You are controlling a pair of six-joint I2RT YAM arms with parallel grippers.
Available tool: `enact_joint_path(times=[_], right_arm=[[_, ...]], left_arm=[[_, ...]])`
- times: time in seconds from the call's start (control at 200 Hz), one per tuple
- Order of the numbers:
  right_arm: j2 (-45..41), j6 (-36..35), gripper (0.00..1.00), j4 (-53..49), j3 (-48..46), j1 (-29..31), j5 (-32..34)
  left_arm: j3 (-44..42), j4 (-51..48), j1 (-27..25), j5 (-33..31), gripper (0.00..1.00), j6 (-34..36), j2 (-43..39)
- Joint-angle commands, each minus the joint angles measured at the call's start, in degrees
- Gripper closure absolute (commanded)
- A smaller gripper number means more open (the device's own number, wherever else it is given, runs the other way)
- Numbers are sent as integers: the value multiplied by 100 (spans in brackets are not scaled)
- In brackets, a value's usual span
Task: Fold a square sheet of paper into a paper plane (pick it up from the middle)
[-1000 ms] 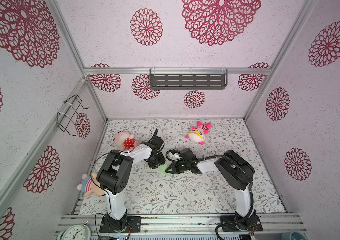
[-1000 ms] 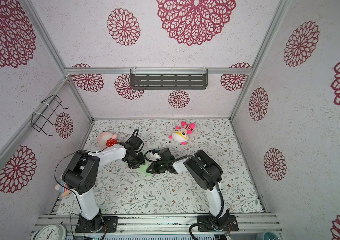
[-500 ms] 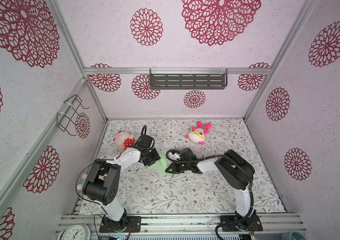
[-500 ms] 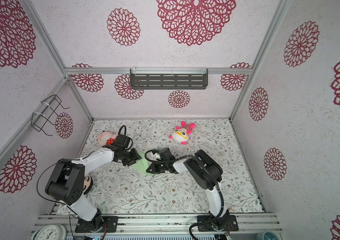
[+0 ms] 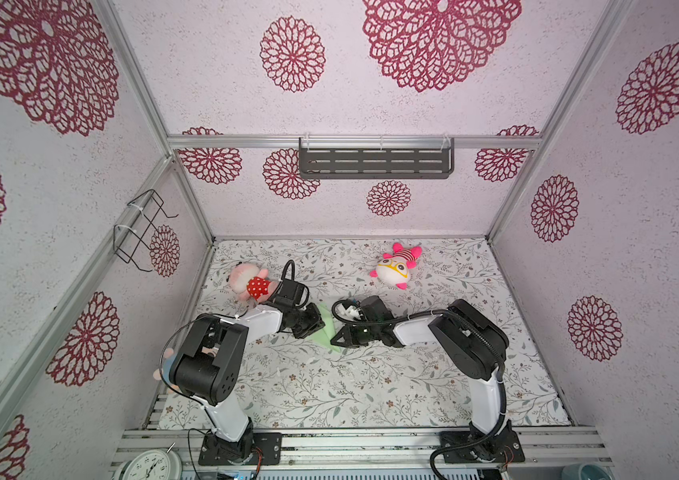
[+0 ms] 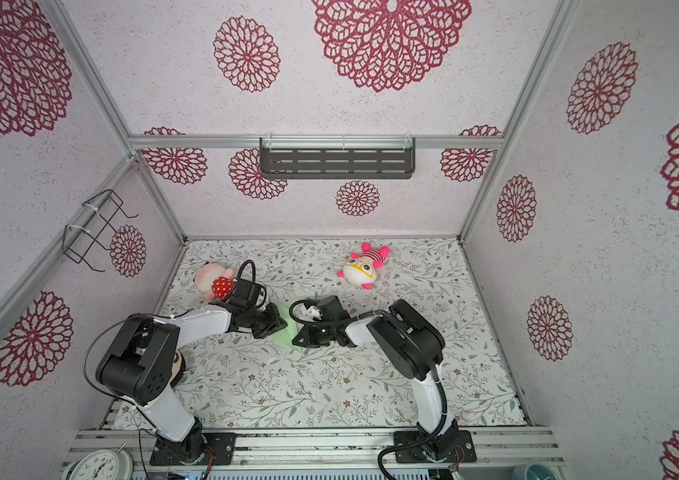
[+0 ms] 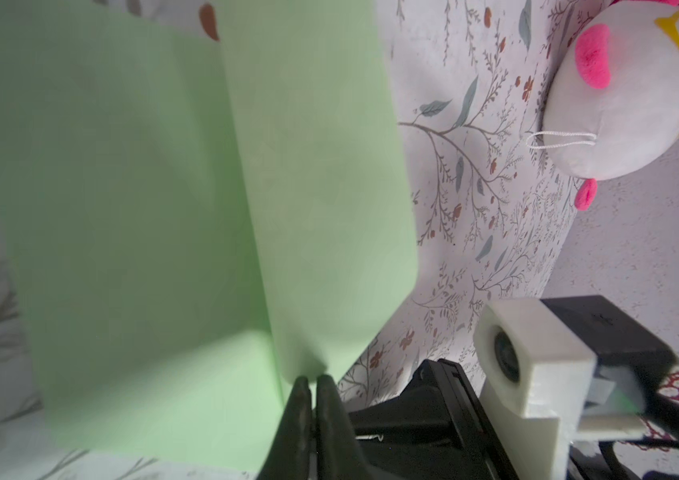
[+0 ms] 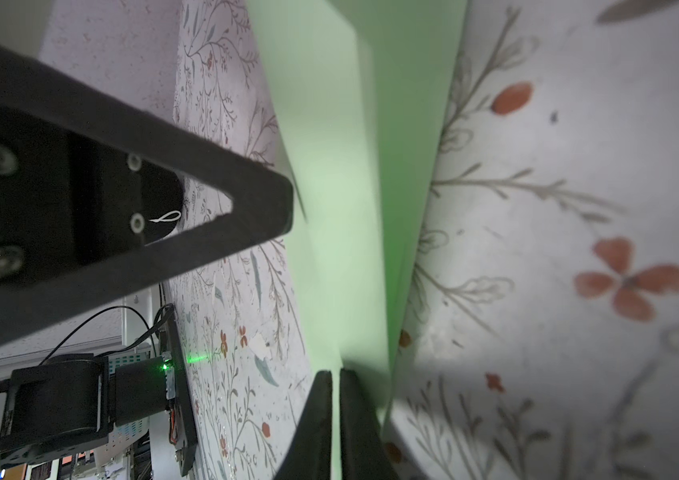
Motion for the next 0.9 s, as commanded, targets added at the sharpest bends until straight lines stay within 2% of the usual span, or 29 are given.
enact_joint_path(times=[0.0,0.735,0.896], right_arm=[[149,-46,88,-500,-48,-51,170],[140,-56,89,-479,-91,-51,144],[-190,-5,88,-179,-153,-51,-65]], left_arm=[[-7,349,-26,118,92,21,100],[125,-24,-21,-264,92,138,592],[160,-352,-17,-484,92,144,720]])
